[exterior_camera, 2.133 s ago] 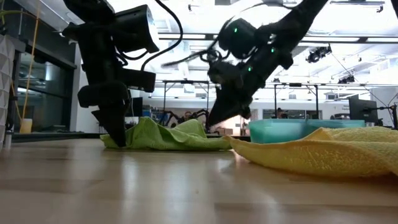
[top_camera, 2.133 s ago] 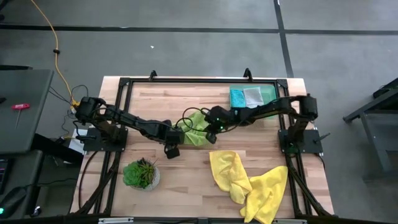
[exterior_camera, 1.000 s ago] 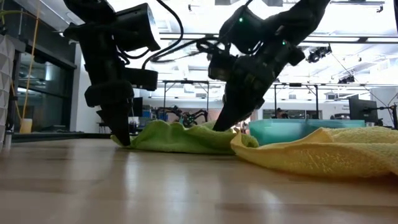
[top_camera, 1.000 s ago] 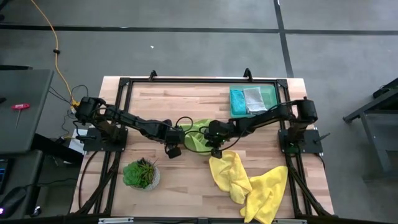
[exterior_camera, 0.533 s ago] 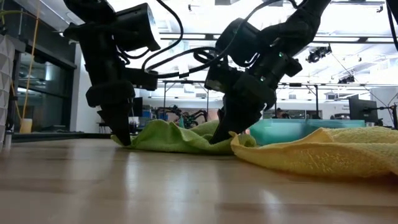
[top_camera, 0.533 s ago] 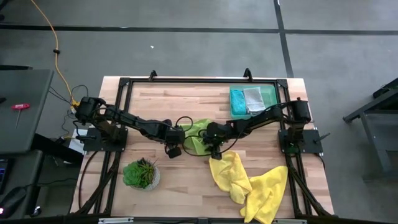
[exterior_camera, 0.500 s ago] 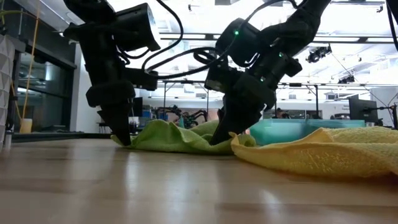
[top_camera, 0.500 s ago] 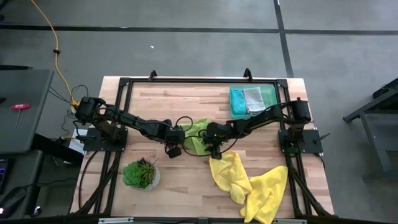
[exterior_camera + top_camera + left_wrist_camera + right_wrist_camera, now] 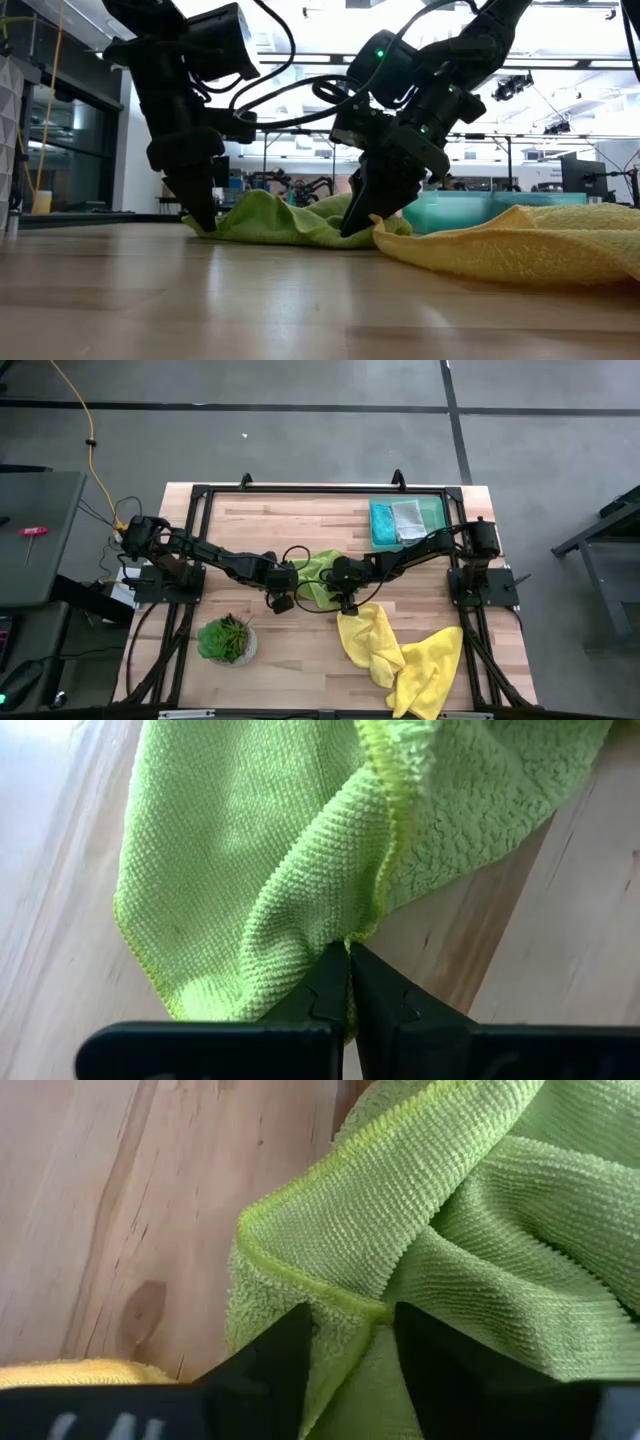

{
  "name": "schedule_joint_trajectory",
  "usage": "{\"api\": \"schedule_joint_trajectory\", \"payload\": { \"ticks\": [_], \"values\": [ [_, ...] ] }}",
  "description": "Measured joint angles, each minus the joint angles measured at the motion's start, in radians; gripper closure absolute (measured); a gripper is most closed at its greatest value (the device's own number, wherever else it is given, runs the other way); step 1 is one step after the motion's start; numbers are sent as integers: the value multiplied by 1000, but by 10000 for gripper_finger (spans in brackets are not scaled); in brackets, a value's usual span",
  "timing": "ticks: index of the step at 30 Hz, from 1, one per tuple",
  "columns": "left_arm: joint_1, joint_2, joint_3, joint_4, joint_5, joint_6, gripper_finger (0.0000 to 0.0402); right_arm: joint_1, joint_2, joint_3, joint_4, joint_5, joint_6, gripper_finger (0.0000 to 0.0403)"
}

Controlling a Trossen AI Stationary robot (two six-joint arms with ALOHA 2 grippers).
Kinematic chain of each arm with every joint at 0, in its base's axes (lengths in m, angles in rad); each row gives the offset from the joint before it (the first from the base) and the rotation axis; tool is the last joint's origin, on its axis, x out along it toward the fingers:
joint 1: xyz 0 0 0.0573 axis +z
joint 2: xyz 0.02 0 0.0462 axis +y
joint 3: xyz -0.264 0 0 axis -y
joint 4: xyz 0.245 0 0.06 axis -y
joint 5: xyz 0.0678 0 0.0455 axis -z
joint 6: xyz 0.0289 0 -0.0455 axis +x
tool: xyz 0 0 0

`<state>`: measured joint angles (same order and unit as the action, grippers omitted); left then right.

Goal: Fold microfiber towels
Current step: Fold the green towel

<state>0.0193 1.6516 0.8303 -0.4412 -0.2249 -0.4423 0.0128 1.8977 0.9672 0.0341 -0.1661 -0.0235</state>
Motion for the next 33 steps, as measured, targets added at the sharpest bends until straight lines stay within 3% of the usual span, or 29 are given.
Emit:
{"api": "schedule_joint_trajectory", "payload": {
  "ticks": [7,12,33],
  "values": [
    [0,0,0,0,0,0,402,0,0,0,0,-1,15,351],
    [0,0,0,-6,0,23,402,0,-2,0,-1,-4,24,379],
    [0,1,0,-66,4,65,402,-2,-154,0,-86,2,110,376]
  ]
}}
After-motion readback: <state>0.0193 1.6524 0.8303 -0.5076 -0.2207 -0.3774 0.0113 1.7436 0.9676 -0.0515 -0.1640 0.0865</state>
